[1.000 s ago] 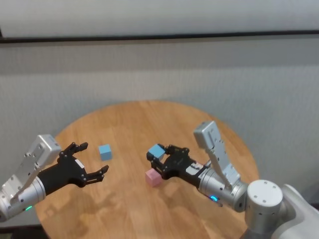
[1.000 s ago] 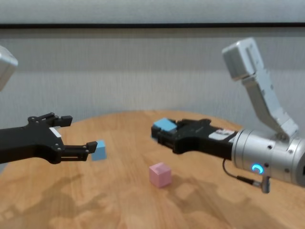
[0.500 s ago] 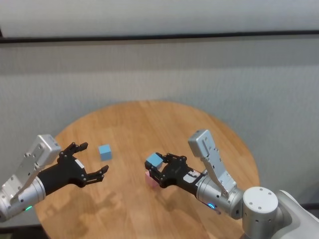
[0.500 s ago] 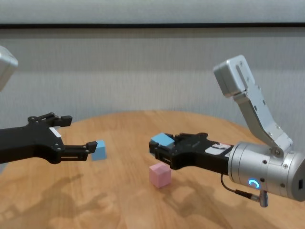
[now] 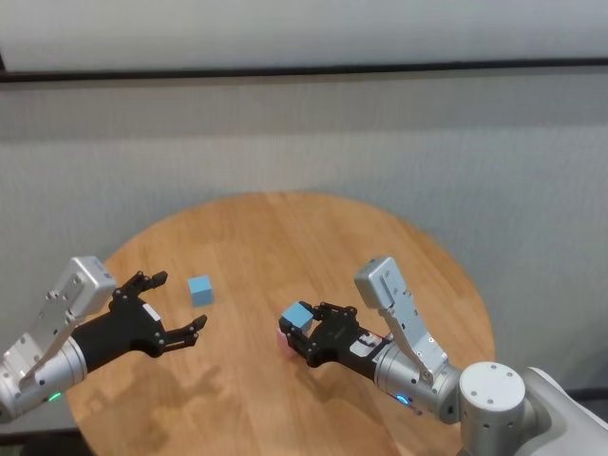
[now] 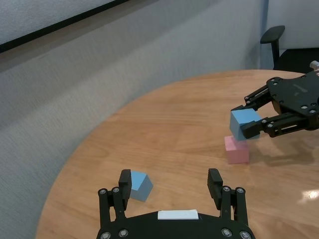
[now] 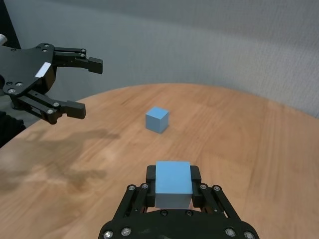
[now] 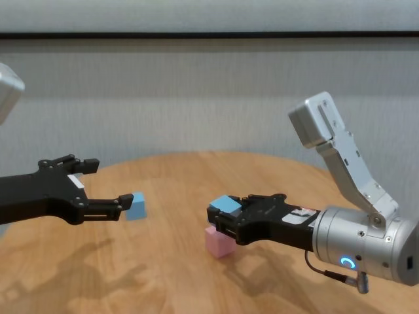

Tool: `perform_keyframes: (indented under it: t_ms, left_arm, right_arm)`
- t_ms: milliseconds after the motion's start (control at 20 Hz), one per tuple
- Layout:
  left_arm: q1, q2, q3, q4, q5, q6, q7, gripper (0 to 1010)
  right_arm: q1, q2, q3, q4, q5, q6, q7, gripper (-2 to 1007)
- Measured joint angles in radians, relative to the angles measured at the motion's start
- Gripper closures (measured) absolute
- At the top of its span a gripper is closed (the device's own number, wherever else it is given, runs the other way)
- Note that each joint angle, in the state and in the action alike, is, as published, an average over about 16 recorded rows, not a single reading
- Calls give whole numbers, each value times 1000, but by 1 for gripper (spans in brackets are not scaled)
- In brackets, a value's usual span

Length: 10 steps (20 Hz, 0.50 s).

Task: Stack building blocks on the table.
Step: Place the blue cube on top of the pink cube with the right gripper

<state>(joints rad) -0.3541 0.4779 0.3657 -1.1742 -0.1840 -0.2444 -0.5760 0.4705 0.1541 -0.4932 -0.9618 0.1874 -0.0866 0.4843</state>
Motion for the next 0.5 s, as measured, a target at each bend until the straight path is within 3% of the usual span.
perform_keyframes:
  t_ms: [500]
  left_arm:
    - [0,0,0,0,0,0,0,8]
  right_arm:
    - [19,-20,-2,46,-16,-13,-10,636]
